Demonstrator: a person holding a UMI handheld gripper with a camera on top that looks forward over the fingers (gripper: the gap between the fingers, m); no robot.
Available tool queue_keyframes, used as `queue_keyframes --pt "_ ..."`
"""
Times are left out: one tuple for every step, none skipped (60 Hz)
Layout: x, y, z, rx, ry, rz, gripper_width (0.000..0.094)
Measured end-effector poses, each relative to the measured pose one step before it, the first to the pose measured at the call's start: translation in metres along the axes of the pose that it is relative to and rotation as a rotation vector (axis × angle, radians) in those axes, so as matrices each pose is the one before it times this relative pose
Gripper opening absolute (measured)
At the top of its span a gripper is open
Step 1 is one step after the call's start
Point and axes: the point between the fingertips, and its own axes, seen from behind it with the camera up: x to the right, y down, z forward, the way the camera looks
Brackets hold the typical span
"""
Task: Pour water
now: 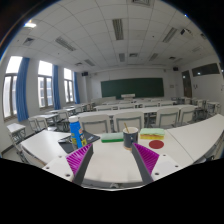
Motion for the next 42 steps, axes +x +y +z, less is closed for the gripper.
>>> queue_keyframes --pt "-0.00130 0.00004 0.00020 0.00024 -0.00508 -0.0031 0.0836" --pt "-0.00135 0.00012 0.00032 -0.00011 -0.00516 -0.0034 0.0834" --pt "-0.00162 0.00028 0.00024 -0.00045 -0.00543 -0.0030 0.0833" --pt "-0.00143 0.00061 0.00059 -0.00058 -0.00529 -0.0035 0.0833" --pt "-0.00198 0.00009 0.00102 -0.00016 -0.00558 -0.0028 0.0833" --pt "-0.00241 0.00018 0.00123 -0.00037 -0.00520 -0.0023 0.0834" --pt "-0.00308 -0.00034 0.00162 -0.00011 -0.00557 -0.0016 0.0834" --pt "-0.00239 0.00068 0.00096 0.00032 -0.00646 -0.0012 0.0834" --pt "-0.02068 -0.00005 0.00545 -0.00094 -0.00238 -0.0014 0.0832" --pt "-0.00300 0.00053 0.00208 -0.00078 -0.00737 -0.0007 0.0834" --pt "-0.00354 0.00069 0.00289 -0.00124 -0.00825 -0.0007 0.0834" --pt "0.01460 0.00110 -0.00038 -0.00077 -0.01388 -0.0003 0.0832" --pt "-0.00426 0.00063 0.00442 -0.00127 -0.00957 -0.0004 0.0832" --pt "-0.00484 0.00076 0.00471 -0.00113 -0.01048 -0.0006 0.0834" --pt "-0.00527 0.00080 0.00540 -0.00128 -0.00979 -0.0002 0.0834" --pt "-0.00547 0.00127 0.00617 -0.00252 -0.00793 0.0006 0.0833" --pt "-0.00534 0.00161 0.00646 -0.00402 -0.00568 0.0013 0.0833" --pt "-0.00523 0.00154 0.00713 -0.00435 -0.00415 0.0020 0.0834" --pt "0.00154 0.00374 -0.00187 -0.00334 -0.00556 0.0023 0.0833" --pt "-0.00840 0.00028 0.01005 -0.00415 -0.00204 0.0011 0.0835" --pt "-0.00577 0.00109 0.00859 -0.00432 -0.00165 0.0009 0.0835" --pt "-0.02531 0.00205 0.01418 -0.00418 0.00695 0.0012 0.0834" --pt "-0.00361 0.00028 0.00721 -0.00463 -0.00074 0.0002 0.0832" --pt "-0.00369 0.00122 0.00719 -0.00247 -0.00177 -0.0014 0.0834" --pt "-0.00376 0.00100 0.00742 -0.00204 -0.00134 -0.0020 0.0835" --pt "-0.00397 0.00098 0.00693 -0.00195 -0.00076 -0.0014 0.0836" --pt "0.01579 0.00023 0.00169 -0.00120 -0.00865 -0.0021 0.0836" --pt "-0.00109 0.00229 0.00351 0.00041 -0.00219 -0.0035 0.0836" --pt "-0.02316 0.00085 0.01411 0.00077 0.00468 -0.0042 0.0834" --pt "-0.00300 0.00110 0.00661 -0.00119 -0.00004 -0.0045 0.0834" --pt "-0.00204 0.00083 0.00657 -0.00269 0.00224 -0.0040 0.0834" --pt "-0.00214 0.00093 0.00630 -0.00212 0.00264 -0.0043 0.0834" --pt "-0.00259 0.00027 0.00605 0.00069 0.00088 -0.0059 0.0835" --pt "-0.00273 -0.00023 0.00604 0.00315 -0.00061 -0.0080 0.0837" --pt "-0.00218 -0.00011 0.00583 0.00354 0.00045 -0.0086 0.0835" --pt "0.00915 0.00077 0.00316 0.00223 -0.00120 -0.0081 0.0835" --pt "-0.01217 0.00098 0.00878 0.00023 0.01183 -0.0064 0.0835" --pt "-0.00056 0.00078 0.00537 -0.00264 0.00915 -0.0070 0.0829" --pt "-0.00051 0.00182 0.00604 -0.00482 0.00945 -0.0074 0.0827" --pt "-0.00006 0.00219 0.00627 -0.00671 0.01087 -0.0076 0.0828" --pt "0.00068 0.00238 0.00589 -0.00667 0.01173 -0.0051 0.0827" --pt "0.00061 0.00192 0.00616 -0.00518 0.01198 -0.0025 0.0828"
